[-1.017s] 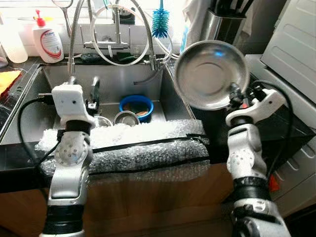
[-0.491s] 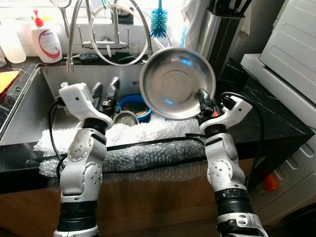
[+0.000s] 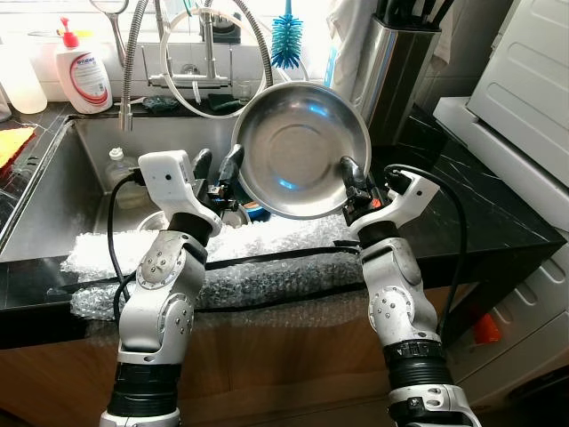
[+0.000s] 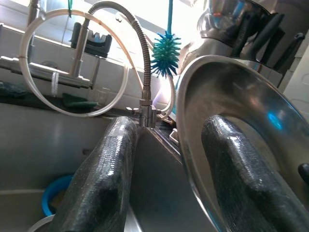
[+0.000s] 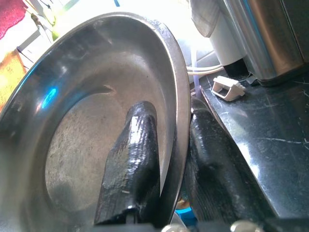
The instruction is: Kitchen organization
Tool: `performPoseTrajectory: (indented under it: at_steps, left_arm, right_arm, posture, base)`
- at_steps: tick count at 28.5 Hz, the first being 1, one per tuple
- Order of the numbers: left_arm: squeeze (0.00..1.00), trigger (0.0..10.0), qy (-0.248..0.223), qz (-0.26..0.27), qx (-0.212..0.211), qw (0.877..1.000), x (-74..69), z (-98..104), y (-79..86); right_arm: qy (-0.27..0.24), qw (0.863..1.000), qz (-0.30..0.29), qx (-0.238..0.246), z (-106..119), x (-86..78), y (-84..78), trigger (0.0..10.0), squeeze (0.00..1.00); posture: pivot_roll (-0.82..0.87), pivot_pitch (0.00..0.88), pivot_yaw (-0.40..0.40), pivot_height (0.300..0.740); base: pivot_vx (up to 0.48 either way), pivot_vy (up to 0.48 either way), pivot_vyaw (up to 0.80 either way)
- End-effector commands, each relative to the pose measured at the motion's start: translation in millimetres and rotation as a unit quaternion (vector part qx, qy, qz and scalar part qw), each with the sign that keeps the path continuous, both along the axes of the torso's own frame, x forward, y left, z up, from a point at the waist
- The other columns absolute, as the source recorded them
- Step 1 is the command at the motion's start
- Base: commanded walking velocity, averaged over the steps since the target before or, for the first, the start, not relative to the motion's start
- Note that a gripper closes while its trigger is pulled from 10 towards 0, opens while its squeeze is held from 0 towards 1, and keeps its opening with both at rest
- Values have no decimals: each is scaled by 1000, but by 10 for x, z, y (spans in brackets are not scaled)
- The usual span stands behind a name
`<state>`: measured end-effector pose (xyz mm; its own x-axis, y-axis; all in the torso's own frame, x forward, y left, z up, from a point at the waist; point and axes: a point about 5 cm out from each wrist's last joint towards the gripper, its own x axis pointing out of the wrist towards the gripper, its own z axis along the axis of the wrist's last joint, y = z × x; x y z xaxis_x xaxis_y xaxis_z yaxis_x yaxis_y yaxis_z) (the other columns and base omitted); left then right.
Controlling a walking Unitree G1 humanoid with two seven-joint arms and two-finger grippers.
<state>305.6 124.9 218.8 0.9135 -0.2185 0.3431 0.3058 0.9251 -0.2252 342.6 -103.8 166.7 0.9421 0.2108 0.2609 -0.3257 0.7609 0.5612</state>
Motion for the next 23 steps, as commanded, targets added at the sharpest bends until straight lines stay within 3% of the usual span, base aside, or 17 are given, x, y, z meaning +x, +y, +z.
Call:
performPoseTrajectory:
  at_steps: [1, 10, 17, 20, 23]
  left_arm:
    - [0, 10000, -17, -11, 13, 1000, -42, 56, -55]
    - [0, 10000, -15, -21, 59, 998, -41, 9, -162]
    - [0, 10000, -39, 24, 72, 996, -9, 62, -138]
    - [0, 9608, -39, 18, 79, 996, -2, 47, -170]
    - [0, 7882, -32, 11, 86, 996, 14, 6, -209]
  right_arm:
    - [-12, 1000, 9, 0, 54, -13, 28, 10000, 0]
    - [-18, 999, 27, 1, 78, -21, 74, 10000, 0]
    - [-18, 999, 30, 2, 71, -33, 69, 10000, 0]
    - [-18, 999, 32, 2, 73, -32, 71, 10000, 0]
    - [-23, 999, 36, 5, 97, -35, 81, 10000, 0]
  posture:
    - [25, 0, -100, 740]
    - [25, 0, -102, 740]
    - [23, 0, -105, 740]
    - [20, 0, -104, 740]
    - [19, 0, -103, 740]
  base:
    - [0, 0, 0]
    - [0, 0, 0]
    - [0, 0, 0]
    - [0, 0, 0]
    - [0, 0, 0]
